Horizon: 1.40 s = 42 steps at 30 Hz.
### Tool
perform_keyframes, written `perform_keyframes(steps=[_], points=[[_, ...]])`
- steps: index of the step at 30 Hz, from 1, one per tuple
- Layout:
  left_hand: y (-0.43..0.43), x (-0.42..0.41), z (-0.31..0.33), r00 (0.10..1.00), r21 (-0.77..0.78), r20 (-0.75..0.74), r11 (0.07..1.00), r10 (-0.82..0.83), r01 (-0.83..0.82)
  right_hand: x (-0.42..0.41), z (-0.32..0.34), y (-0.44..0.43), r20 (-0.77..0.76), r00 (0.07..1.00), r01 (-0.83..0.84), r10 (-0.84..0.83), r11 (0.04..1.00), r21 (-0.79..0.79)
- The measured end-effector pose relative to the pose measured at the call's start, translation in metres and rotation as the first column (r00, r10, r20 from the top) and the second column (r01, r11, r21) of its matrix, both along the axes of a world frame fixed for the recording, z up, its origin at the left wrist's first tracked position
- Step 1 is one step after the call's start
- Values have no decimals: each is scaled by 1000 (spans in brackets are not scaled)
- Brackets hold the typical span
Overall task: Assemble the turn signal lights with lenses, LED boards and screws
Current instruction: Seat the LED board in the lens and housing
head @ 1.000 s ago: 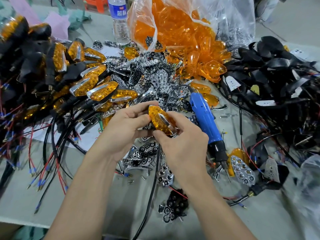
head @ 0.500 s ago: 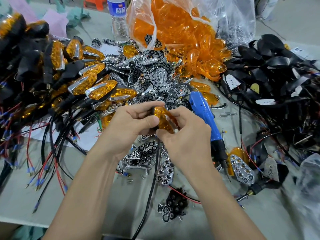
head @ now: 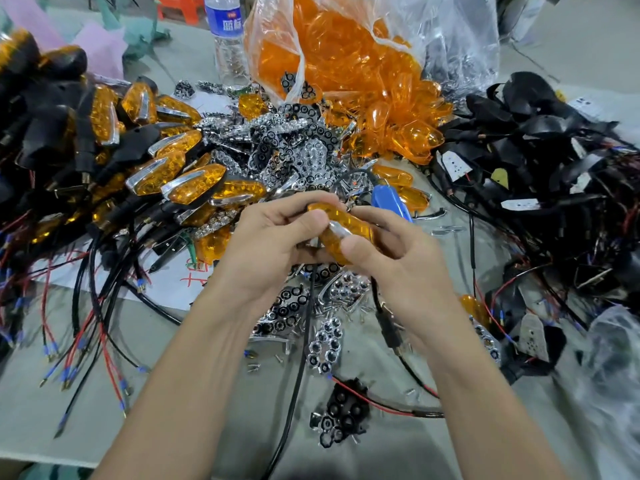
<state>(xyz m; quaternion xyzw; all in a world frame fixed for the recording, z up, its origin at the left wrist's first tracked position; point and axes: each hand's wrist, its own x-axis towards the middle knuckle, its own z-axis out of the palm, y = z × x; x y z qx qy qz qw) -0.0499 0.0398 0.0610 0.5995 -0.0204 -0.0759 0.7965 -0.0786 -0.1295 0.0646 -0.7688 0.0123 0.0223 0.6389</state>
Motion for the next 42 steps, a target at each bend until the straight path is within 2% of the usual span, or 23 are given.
perform_keyframes(steps=[3,6,8,11,15,19,22,25,26,27,29,31,32,34,36,39,40,42], points=[[1,-2,-6,999,-19,35,999,-33,33,4,-2,-13,-104,989,-85,105,980,180],[3,-4,-10,995,200,95,980,-35,15,4,-4,-22,-35,996,-74,81,984,163],[4,-5,-7,994,283,99,959,-42,12,1,-3,-25,47,995,-98,93,987,129],[0,-8,-2,987,285,161,958,-29,-18,-3,-2,-24,149,986,-92,80,993,79],[-5,-11,1,968,198,250,978,19,-71,-10,-6,-22,244,970,-43,12,992,121],[-10,-9,1,971,193,238,979,20,-67,-11,-7,-24,227,974,-18,-13,991,130],[-10,-7,0,975,197,222,980,-4,-41,-10,-4,-29,194,981,-17,28,998,-57],[-9,-8,0,972,237,237,971,-15,-42,-7,-2,-32,160,977,-74,140,929,-363],[-10,-8,0,967,276,254,959,-6,-66,-6,-1,-32,132,977,-106,169,916,-387],[-12,-9,0,963,303,269,948,16,-101,-4,-1,-33,110,976,-141,189,928,-344],[-19,-9,0,964,284,262,950,53,-129,-1,-1,-31,105,981,-153,166,981,-120],[-29,-10,-1,980,251,192,968,-42,-8,3,-3,-28,87,995,-54,40,985,165],[-36,-11,-3,979,266,163,961,-123,76,4,-5,-26,36,999,1,-13,946,324],[-50,-13,-10,965,337,119,924,-235,183,8,-8,-21,-98,992,122,-80,804,581],[-64,-14,-16,969,380,116,911,-217,159,11,-11,-17,-177,975,217,-132,714,665],[-73,-10,-16,978,407,174,913,-115,35,13,-10,-15,-197,972,229,-124,665,711],[-73,-8,-14,979,394,177,919,-100,22,13,-8,-19,-171,981,188,-92,673,716],[-70,-2,-11,982,385,167,923,-89,18,15,-4,-32,-105,994,94,-33,755,649]])
